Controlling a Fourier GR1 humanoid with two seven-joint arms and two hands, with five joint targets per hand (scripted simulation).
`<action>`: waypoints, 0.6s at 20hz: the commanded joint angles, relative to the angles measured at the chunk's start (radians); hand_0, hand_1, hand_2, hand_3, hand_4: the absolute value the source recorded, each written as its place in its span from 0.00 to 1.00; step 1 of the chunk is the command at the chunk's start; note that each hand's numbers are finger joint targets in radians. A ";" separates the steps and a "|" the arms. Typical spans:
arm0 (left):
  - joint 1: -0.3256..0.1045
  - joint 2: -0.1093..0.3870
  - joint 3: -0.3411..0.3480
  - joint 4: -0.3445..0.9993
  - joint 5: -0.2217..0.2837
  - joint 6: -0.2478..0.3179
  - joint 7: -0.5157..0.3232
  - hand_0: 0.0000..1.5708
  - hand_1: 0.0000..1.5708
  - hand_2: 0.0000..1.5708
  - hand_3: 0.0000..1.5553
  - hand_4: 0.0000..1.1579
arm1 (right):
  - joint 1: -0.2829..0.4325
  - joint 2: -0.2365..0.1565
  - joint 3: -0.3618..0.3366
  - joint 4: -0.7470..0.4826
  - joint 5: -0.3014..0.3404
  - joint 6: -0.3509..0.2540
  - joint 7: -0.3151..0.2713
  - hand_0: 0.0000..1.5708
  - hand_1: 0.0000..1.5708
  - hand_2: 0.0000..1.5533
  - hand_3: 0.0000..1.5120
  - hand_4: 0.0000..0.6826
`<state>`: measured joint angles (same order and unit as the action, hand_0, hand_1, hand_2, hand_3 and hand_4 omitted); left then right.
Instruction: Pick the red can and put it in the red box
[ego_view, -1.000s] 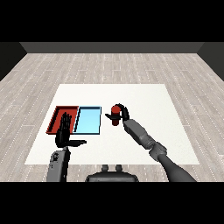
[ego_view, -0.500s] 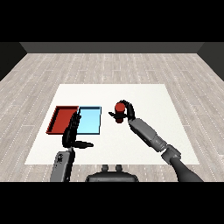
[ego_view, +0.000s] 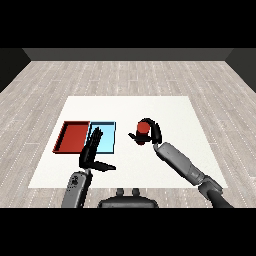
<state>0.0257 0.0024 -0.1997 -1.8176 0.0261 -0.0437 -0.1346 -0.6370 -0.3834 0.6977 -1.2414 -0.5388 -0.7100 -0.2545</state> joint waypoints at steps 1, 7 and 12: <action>-0.059 -0.002 -0.102 0.015 -0.066 0.105 0.061 0.00 0.00 0.00 0.00 0.00 | 0.008 -0.080 -0.023 -0.168 0.056 -0.049 0.105 0.95 0.95 0.94 0.93 0.85; -0.169 -0.002 -0.149 0.041 -0.048 0.178 0.179 0.00 0.00 0.00 0.00 0.00 | 0.108 -0.075 -0.087 -0.290 0.146 -0.039 0.129 0.96 0.96 0.94 0.92 0.85; -0.317 -0.002 -0.204 0.238 -0.018 0.253 0.150 0.00 0.00 0.00 0.00 0.00 | 0.139 -0.042 -0.108 -0.287 0.212 0.022 0.111 0.96 0.96 0.95 0.92 0.84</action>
<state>-0.1809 0.0003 -0.3555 -1.6845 -0.0176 0.1344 -0.0051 -0.5291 -0.4319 0.6107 -1.4996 -0.3700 -0.7165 -0.1358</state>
